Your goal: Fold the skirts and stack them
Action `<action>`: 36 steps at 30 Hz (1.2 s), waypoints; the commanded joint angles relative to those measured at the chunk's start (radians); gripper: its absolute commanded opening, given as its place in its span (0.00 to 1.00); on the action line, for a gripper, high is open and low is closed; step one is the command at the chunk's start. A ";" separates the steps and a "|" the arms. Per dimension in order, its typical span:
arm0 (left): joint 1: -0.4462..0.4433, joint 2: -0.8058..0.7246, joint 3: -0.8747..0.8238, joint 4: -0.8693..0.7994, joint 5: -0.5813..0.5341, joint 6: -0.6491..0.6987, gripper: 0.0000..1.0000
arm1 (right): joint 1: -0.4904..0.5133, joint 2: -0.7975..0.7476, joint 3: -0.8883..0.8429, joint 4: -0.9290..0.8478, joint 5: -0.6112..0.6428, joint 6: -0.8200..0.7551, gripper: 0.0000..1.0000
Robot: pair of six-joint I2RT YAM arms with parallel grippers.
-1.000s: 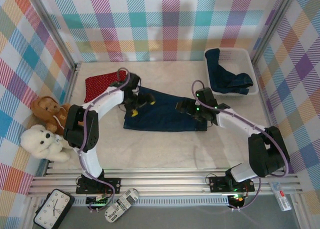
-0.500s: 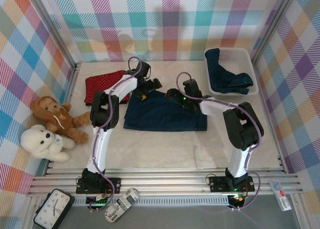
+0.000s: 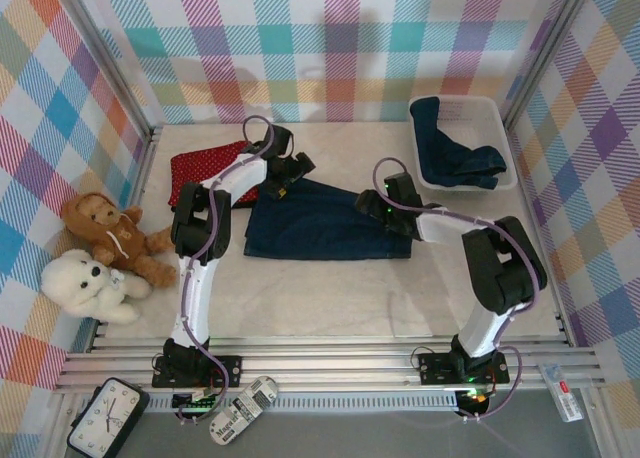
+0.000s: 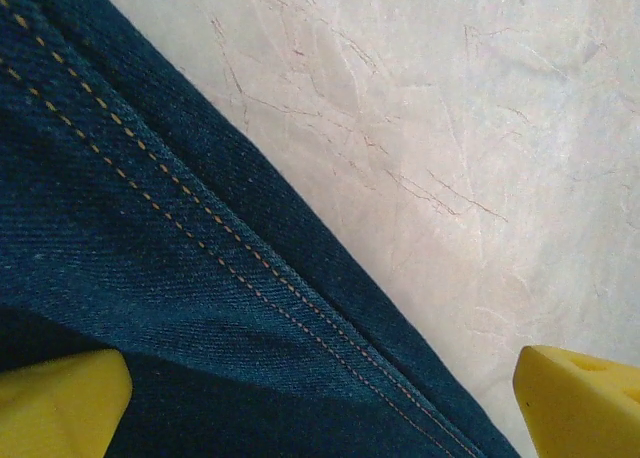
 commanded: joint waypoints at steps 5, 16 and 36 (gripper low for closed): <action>-0.047 -0.107 0.053 -0.207 0.068 0.076 1.00 | 0.025 -0.149 -0.075 -0.050 -0.207 -0.066 0.99; -0.182 -0.216 -0.118 -0.249 0.093 0.108 1.00 | 0.031 -0.359 -0.248 -0.233 -0.043 0.168 0.99; -0.282 -0.055 -0.144 -0.295 0.100 0.122 1.00 | 0.005 -0.403 -0.388 -0.036 0.048 0.499 0.88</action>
